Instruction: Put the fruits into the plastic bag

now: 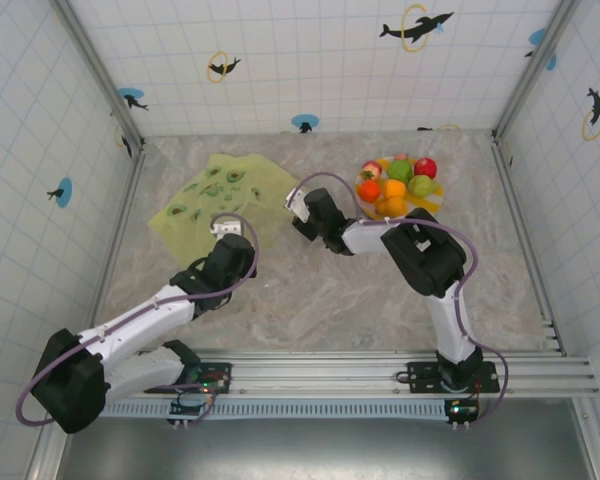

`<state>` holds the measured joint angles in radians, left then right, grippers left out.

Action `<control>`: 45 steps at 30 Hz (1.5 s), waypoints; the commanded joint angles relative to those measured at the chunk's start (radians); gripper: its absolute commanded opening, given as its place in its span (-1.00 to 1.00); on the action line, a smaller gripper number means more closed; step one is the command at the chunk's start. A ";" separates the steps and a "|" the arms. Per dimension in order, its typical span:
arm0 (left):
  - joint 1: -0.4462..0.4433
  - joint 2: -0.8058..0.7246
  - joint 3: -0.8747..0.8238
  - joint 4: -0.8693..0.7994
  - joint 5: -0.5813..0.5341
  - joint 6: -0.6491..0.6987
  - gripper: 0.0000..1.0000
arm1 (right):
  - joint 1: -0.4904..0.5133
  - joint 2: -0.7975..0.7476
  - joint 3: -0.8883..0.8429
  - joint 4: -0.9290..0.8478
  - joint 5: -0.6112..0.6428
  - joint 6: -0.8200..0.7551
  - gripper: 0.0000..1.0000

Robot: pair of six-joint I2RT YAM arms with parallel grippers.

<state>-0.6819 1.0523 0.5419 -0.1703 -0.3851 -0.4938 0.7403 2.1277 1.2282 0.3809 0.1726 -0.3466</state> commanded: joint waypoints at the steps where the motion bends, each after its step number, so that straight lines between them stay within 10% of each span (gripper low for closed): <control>1: -0.001 -0.024 -0.028 -0.019 -0.024 0.008 -1.00 | -0.006 -0.019 0.037 -0.015 -0.068 0.063 -0.19; 8: 0.001 -0.055 -0.108 -0.015 -0.037 -0.024 -1.00 | -0.037 -0.136 0.013 -0.021 -0.219 0.293 -1.00; 13: 0.000 -0.095 -0.149 -0.017 -0.003 -0.032 -0.87 | -0.061 -0.220 -0.030 -0.018 -0.339 0.447 -1.00; 29: 0.001 -0.312 0.204 -0.200 -0.070 0.080 0.72 | -0.138 -0.446 -0.166 -0.148 -0.515 0.494 -1.00; 45: 0.001 0.010 0.426 -0.207 0.117 0.401 0.95 | -0.218 -0.587 -0.279 -0.236 -0.618 0.448 -1.00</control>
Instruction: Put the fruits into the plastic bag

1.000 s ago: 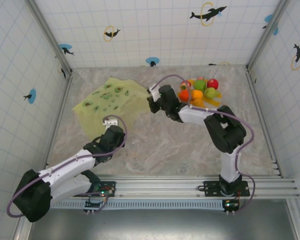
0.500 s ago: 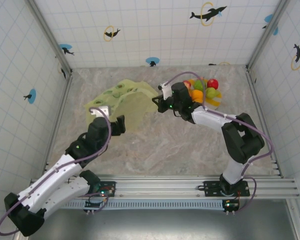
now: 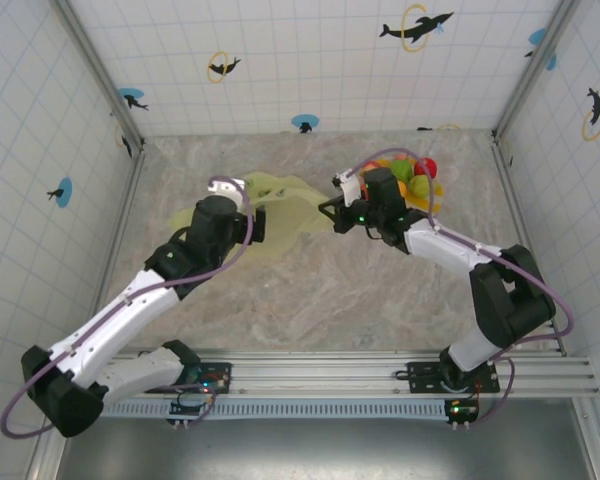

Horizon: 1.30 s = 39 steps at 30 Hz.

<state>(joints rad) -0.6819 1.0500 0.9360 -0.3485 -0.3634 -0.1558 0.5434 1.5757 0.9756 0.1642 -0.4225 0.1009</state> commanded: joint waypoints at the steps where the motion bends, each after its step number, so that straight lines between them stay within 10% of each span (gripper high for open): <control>1: 0.001 0.016 0.032 -0.022 0.113 0.064 0.95 | -0.030 -0.038 -0.033 -0.014 -0.029 0.007 -1.00; 15: 0.001 -0.101 0.032 -0.262 0.460 0.084 0.95 | -0.125 0.013 -0.047 0.085 -0.020 0.224 -1.00; 27: 0.001 -0.170 0.117 -0.557 0.269 0.106 0.95 | -0.138 0.050 -0.015 0.099 -0.014 0.232 -1.00; 39: -0.002 0.171 0.127 -0.133 0.148 0.111 0.95 | -0.130 0.007 -0.064 0.129 -0.073 0.282 -1.00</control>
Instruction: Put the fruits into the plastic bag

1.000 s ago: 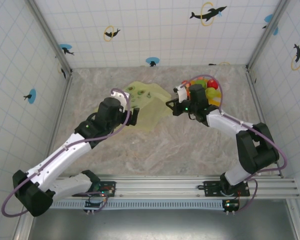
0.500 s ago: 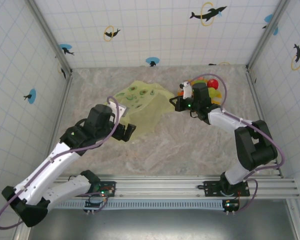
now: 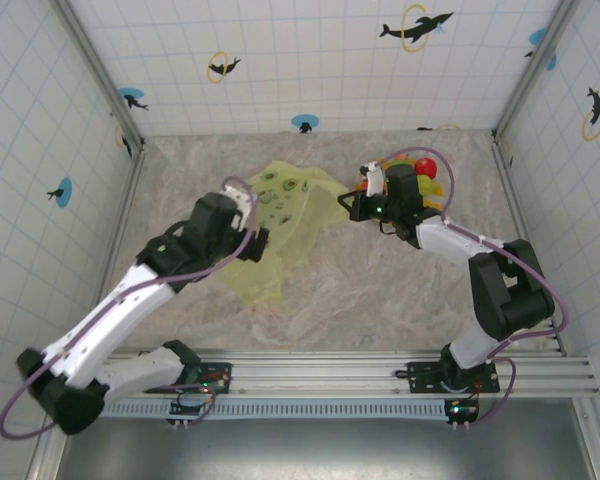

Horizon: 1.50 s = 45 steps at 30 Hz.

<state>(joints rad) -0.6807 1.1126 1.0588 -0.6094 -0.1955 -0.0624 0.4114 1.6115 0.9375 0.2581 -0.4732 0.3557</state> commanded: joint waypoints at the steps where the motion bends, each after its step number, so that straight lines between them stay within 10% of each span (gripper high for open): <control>1: -0.003 0.161 0.005 0.159 -0.016 0.020 0.95 | 0.004 -0.031 -0.028 0.036 -0.026 0.033 -1.00; 17: -0.005 0.591 -0.016 0.440 -0.091 0.072 0.86 | 0.002 -0.029 -0.021 0.062 -0.091 0.109 -1.00; 27: 0.012 0.581 -0.037 0.533 -0.082 0.013 -0.91 | -0.002 -0.009 0.023 -0.041 -0.039 -0.004 -1.00; 29: 0.027 0.547 -0.026 0.515 -0.017 -0.032 -1.00 | 0.001 0.004 0.052 -0.077 0.000 -0.034 -0.97; 45: 0.169 0.390 0.012 0.373 0.269 -0.439 -1.00 | 0.045 -0.038 0.261 -0.344 0.028 -0.142 0.42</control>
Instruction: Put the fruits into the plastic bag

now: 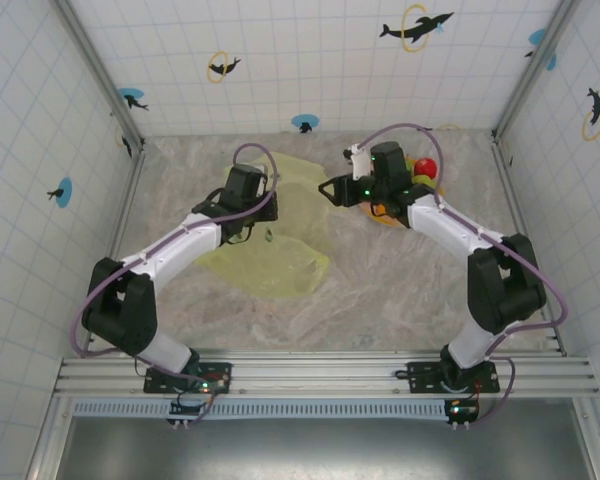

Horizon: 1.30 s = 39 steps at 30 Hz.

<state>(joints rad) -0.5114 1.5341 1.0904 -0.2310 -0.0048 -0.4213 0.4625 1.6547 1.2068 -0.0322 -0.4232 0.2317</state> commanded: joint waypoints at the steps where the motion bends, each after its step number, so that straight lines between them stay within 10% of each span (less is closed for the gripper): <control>1: 0.001 -0.035 -0.021 -0.002 0.091 -0.090 -1.00 | -0.010 -0.105 -0.024 -0.055 -0.030 -0.015 0.48; 17: 0.112 -0.079 -0.007 0.021 0.407 -0.240 -1.00 | -0.264 -0.404 -0.342 -0.127 0.326 0.033 0.85; 39: 0.136 -0.112 -0.053 0.058 0.389 -0.217 -1.00 | -0.369 0.126 -0.202 0.085 0.085 0.228 0.95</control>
<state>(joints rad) -0.3786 1.4349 1.0531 -0.1936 0.3740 -0.6365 0.0952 1.7443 0.9638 0.0116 -0.2977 0.4423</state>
